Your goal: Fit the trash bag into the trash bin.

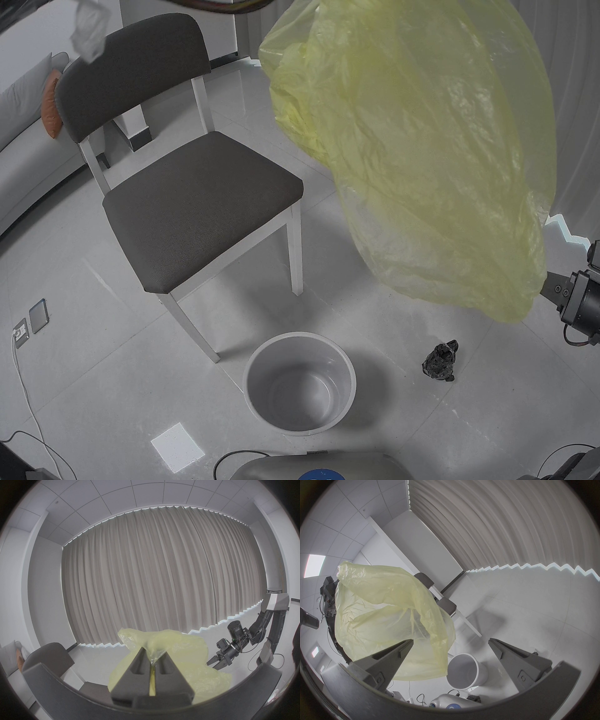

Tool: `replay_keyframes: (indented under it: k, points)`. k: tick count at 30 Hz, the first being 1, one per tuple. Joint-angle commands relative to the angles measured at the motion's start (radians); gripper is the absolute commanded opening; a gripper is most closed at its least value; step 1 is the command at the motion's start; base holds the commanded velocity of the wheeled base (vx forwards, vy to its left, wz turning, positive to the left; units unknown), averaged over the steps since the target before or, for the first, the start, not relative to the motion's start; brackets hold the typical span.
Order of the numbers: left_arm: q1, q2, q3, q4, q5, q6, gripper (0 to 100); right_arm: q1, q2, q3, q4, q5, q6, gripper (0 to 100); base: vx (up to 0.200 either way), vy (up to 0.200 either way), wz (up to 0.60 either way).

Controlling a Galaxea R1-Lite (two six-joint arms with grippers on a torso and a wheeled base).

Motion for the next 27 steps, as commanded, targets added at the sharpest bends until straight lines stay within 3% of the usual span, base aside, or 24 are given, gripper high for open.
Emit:
replay_keyframes:
  k: [1,27]
  points:
    - [-0.013,0.003,-0.002,0.0,0.0,0.002,0,0.013,0.003,0.006,-0.01,0.001,0.0,100,0.0,0.0,0.0]
    - [-0.025,0.003,-0.001,0.0,0.0,0.005,0,-0.033,0.106,0.031,-0.022,-0.006,-0.038,100,0.0,0.0,0.0]
